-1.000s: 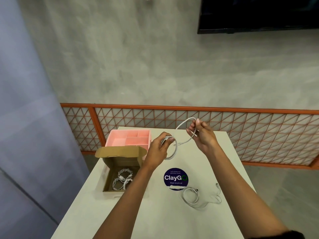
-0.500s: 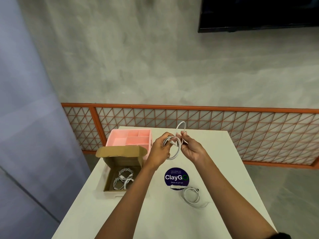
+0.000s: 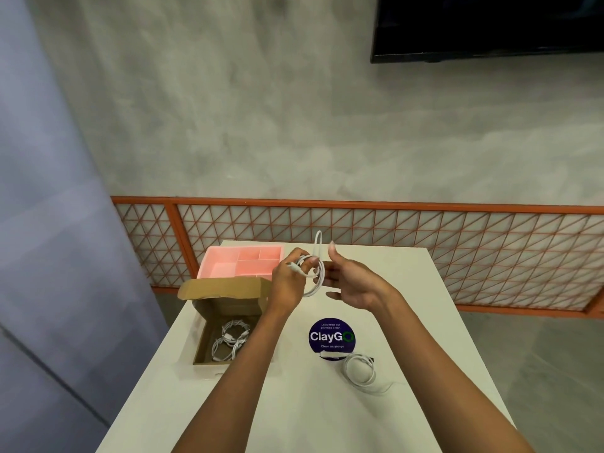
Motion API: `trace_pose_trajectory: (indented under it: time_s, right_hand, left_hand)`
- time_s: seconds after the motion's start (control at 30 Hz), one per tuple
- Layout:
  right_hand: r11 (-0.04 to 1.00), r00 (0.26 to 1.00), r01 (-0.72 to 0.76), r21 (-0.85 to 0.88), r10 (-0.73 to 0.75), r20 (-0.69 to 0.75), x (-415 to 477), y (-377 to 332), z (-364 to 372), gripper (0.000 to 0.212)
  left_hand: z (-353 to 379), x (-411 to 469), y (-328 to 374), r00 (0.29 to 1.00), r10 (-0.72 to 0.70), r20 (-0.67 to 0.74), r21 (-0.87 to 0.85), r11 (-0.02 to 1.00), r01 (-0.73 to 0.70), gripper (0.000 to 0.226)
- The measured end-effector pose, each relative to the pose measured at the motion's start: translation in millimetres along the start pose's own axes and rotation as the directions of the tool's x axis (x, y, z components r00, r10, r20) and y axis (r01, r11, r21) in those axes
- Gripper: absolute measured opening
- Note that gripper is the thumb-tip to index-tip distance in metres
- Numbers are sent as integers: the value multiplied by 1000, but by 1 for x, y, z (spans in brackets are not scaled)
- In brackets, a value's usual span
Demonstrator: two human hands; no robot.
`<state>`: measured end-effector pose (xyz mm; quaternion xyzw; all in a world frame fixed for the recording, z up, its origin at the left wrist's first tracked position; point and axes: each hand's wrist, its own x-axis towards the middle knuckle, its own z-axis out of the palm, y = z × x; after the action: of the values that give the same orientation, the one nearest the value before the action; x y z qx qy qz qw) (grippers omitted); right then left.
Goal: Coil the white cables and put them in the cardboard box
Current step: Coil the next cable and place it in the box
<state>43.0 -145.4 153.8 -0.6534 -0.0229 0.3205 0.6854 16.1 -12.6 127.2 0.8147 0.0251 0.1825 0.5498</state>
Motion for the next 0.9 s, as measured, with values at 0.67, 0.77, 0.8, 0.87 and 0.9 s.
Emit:
trace_pose_trajectory:
  time_s: [0.67,0.77,0.8,0.87,0.9]
  right_hand:
    - [535,915,202,-821,-401,-36,-42,-52,12,22]
    - [550,918,233,-802,-397,-6,-50,-60,11,21]
    - [553,920,237,-799,-393,0,-54,-62,10,21]
    - [565,921,247,-787,-390,9,-60,-67,6,20]
    - [579,921,257,-774,-390,14,-63,-69,4,20]
  left_hand:
    - [-13,9,-24,990,-91,-109,60,993,98,21]
    - [-14,9,-29,988,-107,-115,21,994,110,22]
    - [-14,8,-29,987,-112,-115,-4,994,113,20]
    - [-15,6,-29,986,-124,-113,-51,992,119,16]
    - [-15,4,-28,984,-136,-114,-67,989,129,15]
